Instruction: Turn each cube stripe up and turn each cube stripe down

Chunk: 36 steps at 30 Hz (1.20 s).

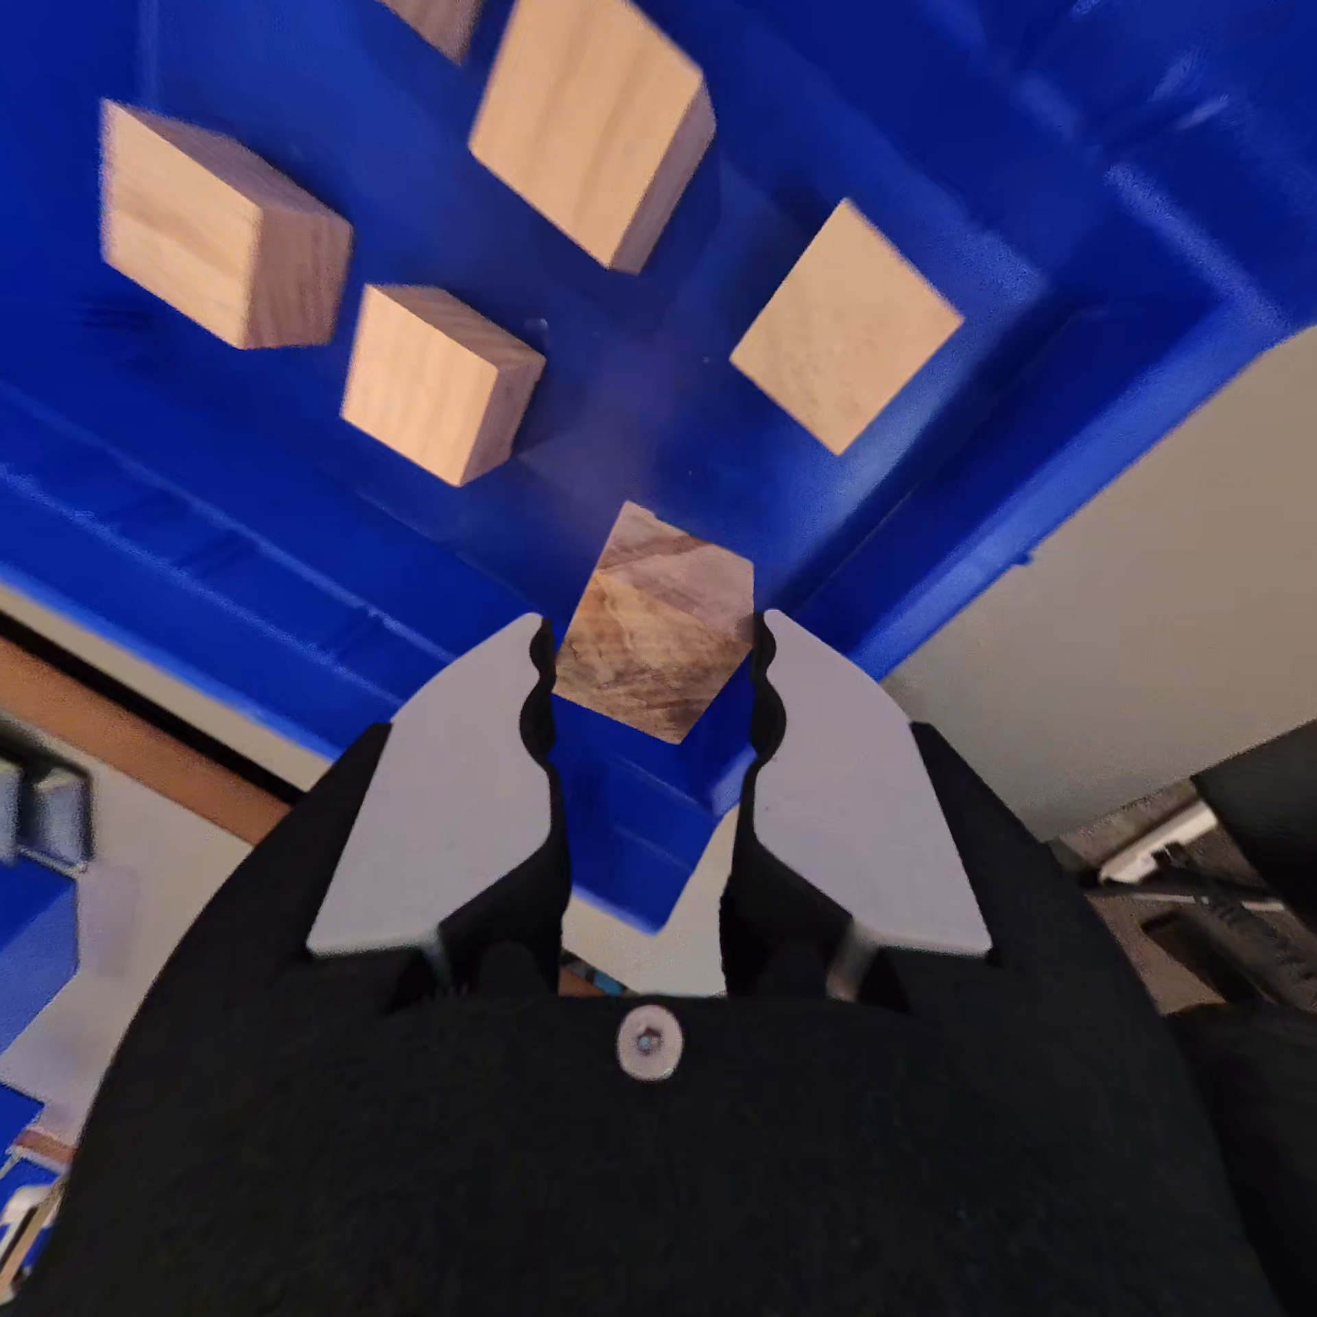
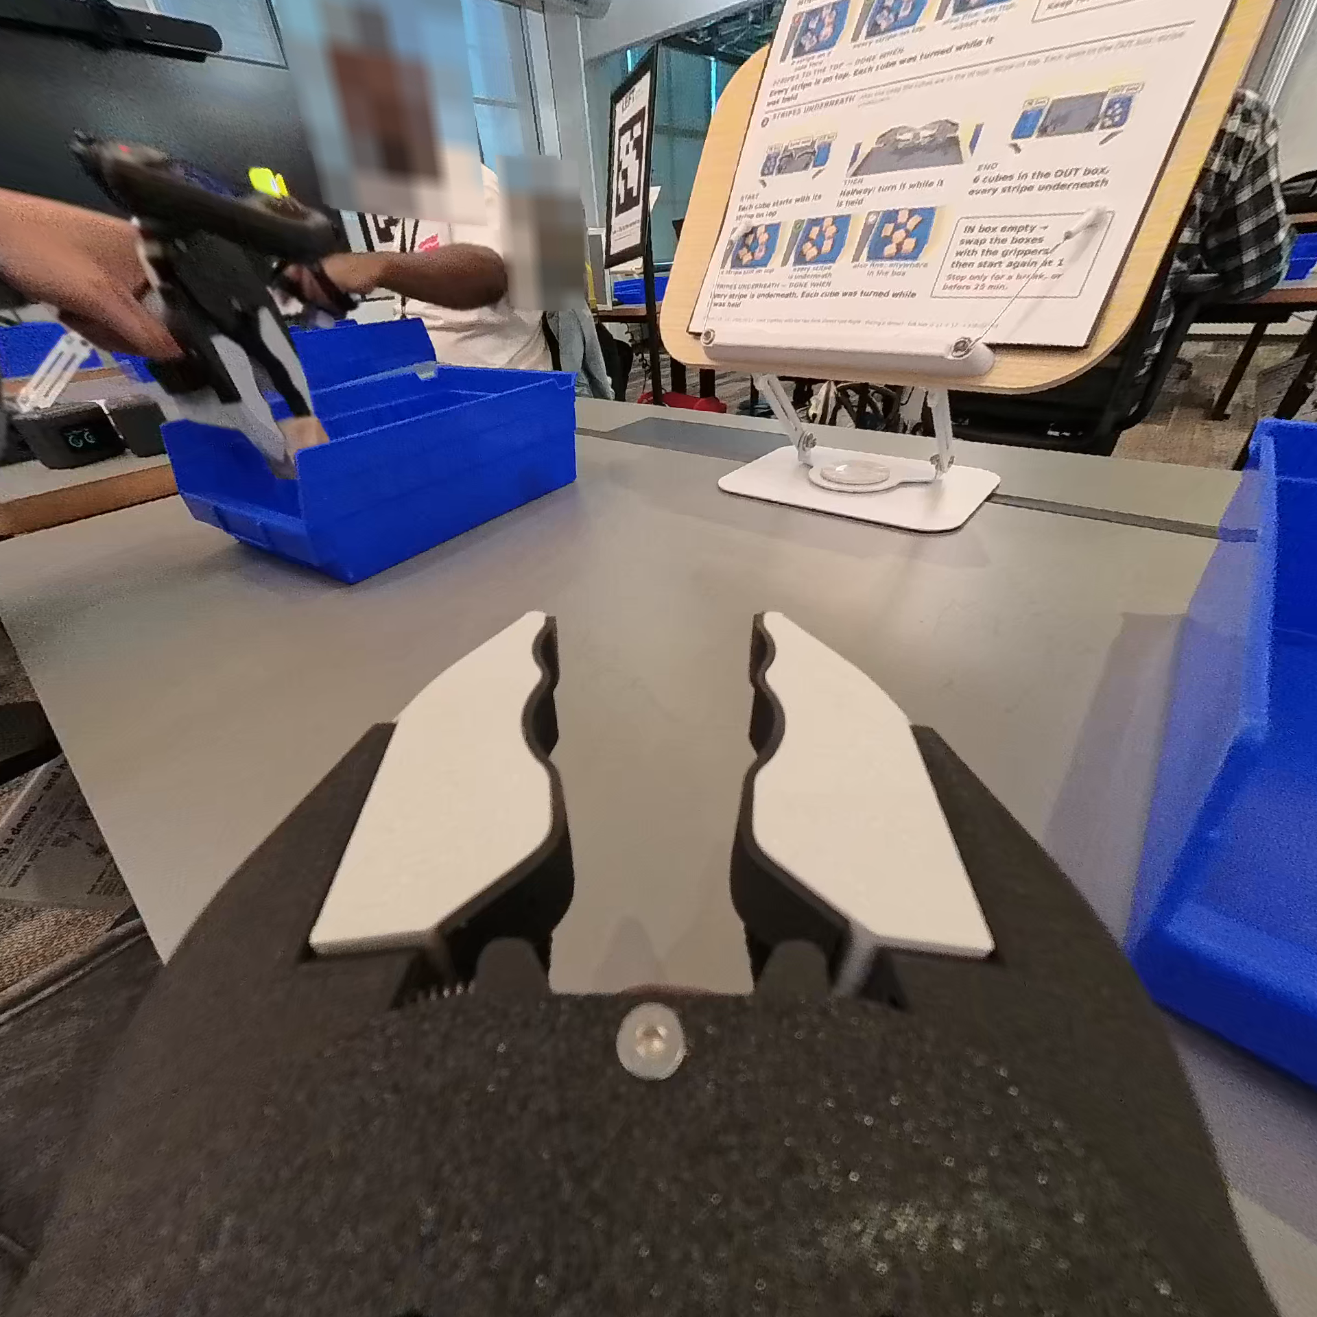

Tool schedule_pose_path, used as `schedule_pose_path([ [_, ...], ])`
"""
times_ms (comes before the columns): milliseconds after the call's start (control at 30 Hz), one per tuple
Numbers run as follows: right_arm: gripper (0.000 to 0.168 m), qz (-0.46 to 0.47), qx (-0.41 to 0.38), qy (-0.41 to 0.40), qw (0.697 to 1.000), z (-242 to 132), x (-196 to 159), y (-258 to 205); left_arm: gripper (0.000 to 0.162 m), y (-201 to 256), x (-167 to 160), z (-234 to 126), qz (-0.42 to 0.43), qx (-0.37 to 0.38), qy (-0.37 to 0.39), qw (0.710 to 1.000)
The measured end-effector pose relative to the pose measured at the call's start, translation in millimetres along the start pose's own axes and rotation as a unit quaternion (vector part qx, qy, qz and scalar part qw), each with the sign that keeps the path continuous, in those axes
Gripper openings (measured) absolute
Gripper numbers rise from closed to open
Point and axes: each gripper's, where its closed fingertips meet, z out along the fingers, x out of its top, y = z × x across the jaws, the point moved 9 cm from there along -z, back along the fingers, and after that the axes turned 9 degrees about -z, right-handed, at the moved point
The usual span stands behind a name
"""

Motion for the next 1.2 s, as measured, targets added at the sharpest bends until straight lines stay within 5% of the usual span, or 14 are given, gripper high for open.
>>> schedule_pose_path([
  [167, 0.051, -0.001, -0.006, 0.003, 1.0, -1, 2, 2, 0.051, 18, 17, -59, 0.009, 0.0, 0.107, 0.994],
  [300, 0.051, -0.002, -0.01, 0.002, 1.0, -1, 2, 4, 0.051, 50, 50, -77, 0.014, -0.086, 0.236, 0.968],
  [600, 0.054, 0.016, 0.025, -0.008, 1.0, 7, -2, 16, 0.05, 135, 142, -69, -0.021, -0.394, 0.448, 0.802],
  [867, 0.065, 0.006, 0.225, 0.032, 0.974, 52, 39, 31, 0.049, 174, 172, -60, -0.036, -0.497, 0.489, 0.716],
  [1200, 0.067, 0.03, 0.332, 0.031, 0.942, 139, 61, 20, 0.049, 186, 174, -51, -0.029, -0.5, 0.479, 0.721],
])
